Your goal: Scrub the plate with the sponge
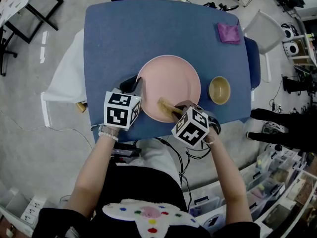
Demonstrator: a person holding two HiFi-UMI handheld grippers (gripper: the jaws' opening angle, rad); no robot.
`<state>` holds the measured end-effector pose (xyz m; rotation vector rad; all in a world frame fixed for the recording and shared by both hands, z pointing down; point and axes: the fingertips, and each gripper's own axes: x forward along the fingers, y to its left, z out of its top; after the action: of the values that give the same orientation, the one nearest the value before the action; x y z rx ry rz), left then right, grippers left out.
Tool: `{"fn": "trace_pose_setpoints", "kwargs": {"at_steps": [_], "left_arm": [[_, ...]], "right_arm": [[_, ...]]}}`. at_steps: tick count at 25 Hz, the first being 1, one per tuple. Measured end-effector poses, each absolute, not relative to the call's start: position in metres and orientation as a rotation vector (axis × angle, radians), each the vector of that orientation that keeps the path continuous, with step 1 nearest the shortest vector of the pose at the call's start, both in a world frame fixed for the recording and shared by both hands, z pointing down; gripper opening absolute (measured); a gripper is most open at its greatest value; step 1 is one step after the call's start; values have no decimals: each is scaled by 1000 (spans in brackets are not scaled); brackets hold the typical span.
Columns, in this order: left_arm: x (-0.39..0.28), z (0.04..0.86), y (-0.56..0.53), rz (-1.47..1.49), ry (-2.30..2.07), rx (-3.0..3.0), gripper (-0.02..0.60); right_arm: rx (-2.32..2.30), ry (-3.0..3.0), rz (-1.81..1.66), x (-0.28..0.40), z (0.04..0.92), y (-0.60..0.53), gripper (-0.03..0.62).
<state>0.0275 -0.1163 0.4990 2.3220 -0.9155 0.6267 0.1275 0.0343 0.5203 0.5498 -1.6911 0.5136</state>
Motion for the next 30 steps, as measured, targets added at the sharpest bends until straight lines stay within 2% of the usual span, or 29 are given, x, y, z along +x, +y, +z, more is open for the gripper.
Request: {"fn": "trace_pose_setpoints", "kwargs": {"at_steps": [16,30], "left_arm": [[29,499,-115,630,-915,2320,54],[25,499,-117,633,-924,2309,52]], "right_arm": [[763,-1413,300,217,521,-18,60],[986,-1386,252,226,520,-86,60]]}}
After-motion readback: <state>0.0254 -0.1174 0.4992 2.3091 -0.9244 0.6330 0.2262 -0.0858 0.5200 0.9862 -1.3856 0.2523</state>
